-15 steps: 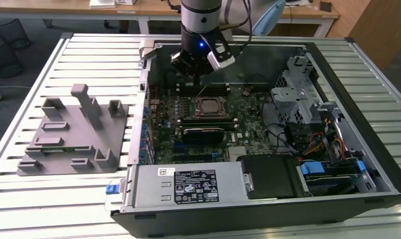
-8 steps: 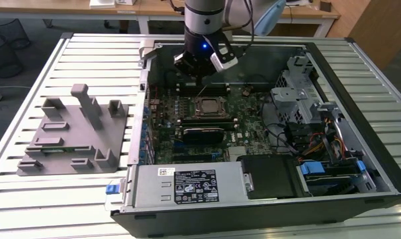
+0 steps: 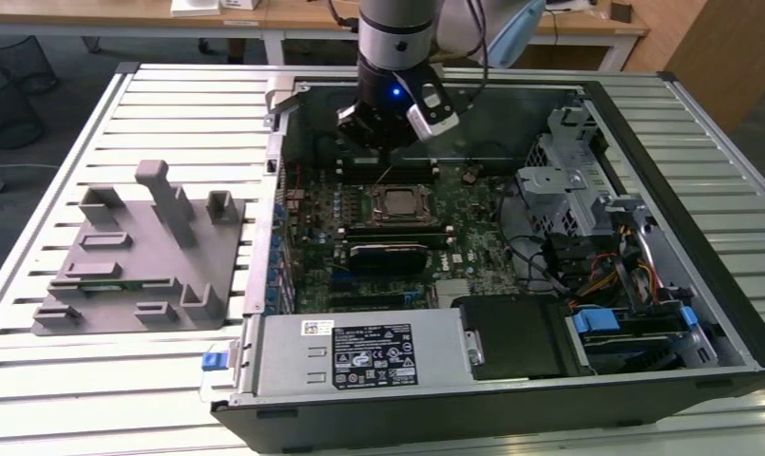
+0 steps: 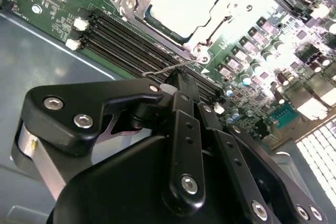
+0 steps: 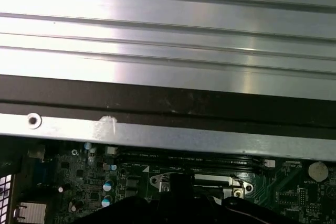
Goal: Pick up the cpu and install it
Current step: 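Install the first cpu locking lever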
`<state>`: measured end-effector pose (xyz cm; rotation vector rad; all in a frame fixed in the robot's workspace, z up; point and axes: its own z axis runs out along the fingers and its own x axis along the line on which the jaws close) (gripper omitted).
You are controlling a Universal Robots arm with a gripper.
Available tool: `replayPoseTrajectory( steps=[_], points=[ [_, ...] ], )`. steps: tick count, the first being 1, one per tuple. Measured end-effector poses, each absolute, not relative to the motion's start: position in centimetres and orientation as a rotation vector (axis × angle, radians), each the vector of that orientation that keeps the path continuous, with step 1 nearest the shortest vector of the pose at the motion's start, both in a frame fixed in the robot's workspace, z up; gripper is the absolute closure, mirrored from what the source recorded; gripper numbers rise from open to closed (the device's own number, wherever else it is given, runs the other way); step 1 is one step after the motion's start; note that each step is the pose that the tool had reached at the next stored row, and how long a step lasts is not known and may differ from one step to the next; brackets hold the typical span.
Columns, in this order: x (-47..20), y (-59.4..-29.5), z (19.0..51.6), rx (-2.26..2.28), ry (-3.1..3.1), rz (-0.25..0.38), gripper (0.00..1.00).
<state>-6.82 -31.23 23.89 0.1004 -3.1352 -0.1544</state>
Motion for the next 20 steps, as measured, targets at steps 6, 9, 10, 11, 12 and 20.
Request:
replayPoseTrajectory(
  steps=[6,9,10,11,12,20],
  points=[
    [-6.4,-31.1,23.6,0.101,-3.135,-0.153,0.89],
    [-6.1,-31.0,23.5,0.101,-3.135,-0.152,0.89],
    [-6.0,-31.0,23.4,0.101,-3.135,-0.152,0.89],
    [-5.9,-31.0,23.4,0.101,-3.135,-0.152,0.89],
    [-5.8,-30.9,23.3,0.101,-3.135,-0.151,0.89],
    [-4.9,-30.7,22.2,0.101,-3.136,-0.143,0.89]
  ],
)
